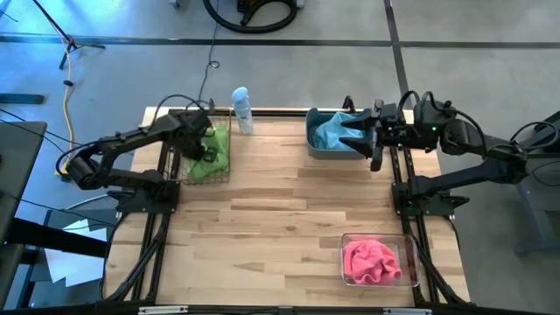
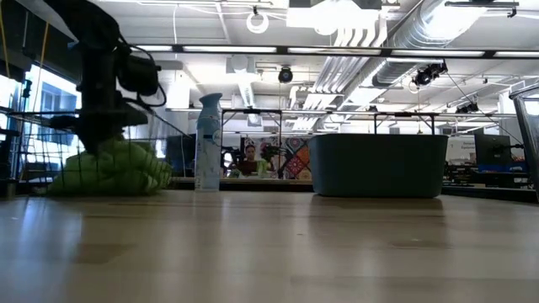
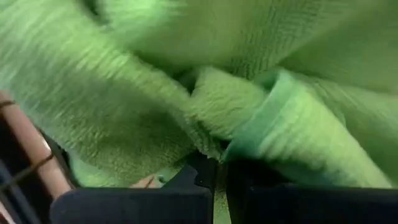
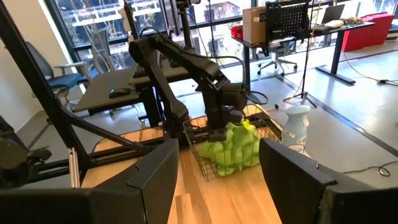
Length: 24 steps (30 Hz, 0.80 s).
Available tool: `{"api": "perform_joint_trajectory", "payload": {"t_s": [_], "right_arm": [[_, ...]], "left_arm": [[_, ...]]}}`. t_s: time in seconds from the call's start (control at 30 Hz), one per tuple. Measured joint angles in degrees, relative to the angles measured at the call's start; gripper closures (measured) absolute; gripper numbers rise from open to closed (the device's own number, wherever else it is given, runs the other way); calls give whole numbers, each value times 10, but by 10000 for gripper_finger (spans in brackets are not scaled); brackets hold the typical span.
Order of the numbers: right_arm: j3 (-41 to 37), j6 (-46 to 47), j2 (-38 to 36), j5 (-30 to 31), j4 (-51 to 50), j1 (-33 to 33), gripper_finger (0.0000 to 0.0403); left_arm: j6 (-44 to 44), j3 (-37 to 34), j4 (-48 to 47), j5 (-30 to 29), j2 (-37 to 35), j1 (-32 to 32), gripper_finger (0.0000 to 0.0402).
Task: Sort microfiber towel by color & place in baskets
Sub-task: Put the green towel into the wire basket
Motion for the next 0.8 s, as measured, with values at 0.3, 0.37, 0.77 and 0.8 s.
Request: {"api": "perform_joint_trajectory", "payload": {"t_s": [0.3,0.37,0.77,0.8], "right_arm": [[0,0,30,0,1,0,183],[0,0,34,0,1,0,183],[0,-1,36,0,9,0,183],[0,-1,36,0,9,0,183]], "left_arm": [[-25,-29,42,-11,1,-11,401],[-26,-29,48,-10,2,-11,401],[10,-29,53,-11,1,-11,361],[12,-28,53,-11,1,-11,349]]}}
